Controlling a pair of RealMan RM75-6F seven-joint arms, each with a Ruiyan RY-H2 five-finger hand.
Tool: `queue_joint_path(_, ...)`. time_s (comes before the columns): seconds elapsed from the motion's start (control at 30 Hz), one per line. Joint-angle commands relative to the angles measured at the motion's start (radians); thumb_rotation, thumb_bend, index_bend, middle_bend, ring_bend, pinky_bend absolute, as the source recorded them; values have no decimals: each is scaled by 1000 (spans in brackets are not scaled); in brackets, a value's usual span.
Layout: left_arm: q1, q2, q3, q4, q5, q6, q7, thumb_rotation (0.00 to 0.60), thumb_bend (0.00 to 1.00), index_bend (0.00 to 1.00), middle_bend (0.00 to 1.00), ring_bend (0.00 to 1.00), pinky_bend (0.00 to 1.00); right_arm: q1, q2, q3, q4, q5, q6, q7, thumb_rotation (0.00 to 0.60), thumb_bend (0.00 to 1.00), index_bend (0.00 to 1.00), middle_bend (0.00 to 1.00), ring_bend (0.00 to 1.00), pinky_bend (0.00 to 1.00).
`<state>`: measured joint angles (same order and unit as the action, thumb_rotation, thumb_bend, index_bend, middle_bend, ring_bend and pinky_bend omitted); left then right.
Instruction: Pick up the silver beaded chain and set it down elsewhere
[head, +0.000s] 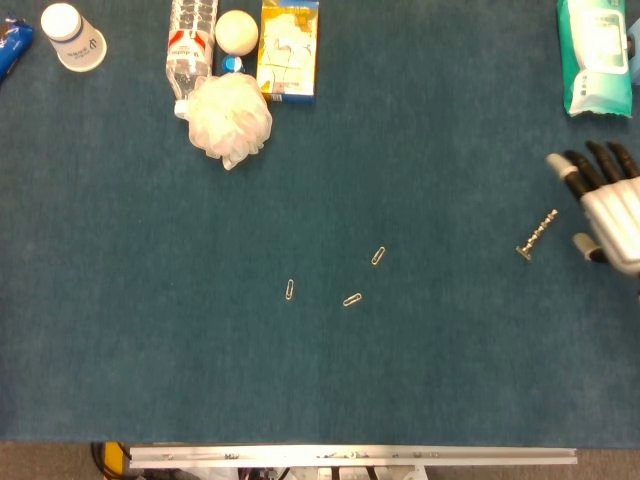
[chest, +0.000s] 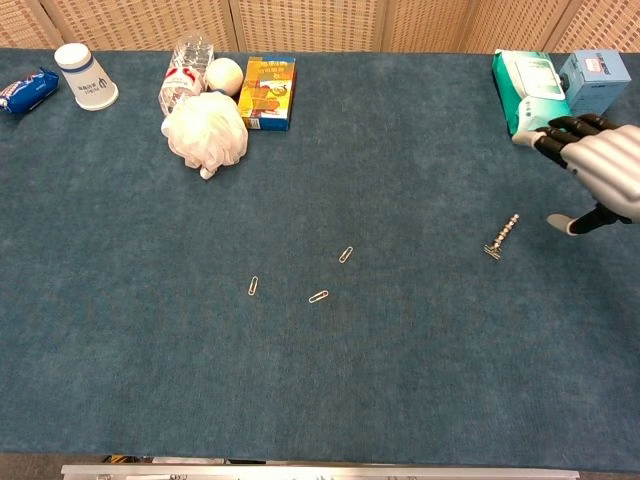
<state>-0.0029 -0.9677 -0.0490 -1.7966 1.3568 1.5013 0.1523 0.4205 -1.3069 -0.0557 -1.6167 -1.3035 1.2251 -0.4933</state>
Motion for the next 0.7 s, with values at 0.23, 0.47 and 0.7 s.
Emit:
queue_joint_path(0.23,-15,-11,-2,14,-3,-22,0,600,154,388,299,151,327,-160,120,-25,-45,-145,239,217,600,208,207,161,8,79)
queue_joint_path(0.47,-29,-18,-3,24,2,-41,-8,600,154,384,299,152,330,-254,136,-3,-31,-97,313,326,600,208,212,161,8,79)
queue_joint_path(0.7,-38,-24,-6,22,6,-46,-6,600,154,384,304,153,336,-289,137,19,24,-99,314,435,600,207,216,161,8,79)
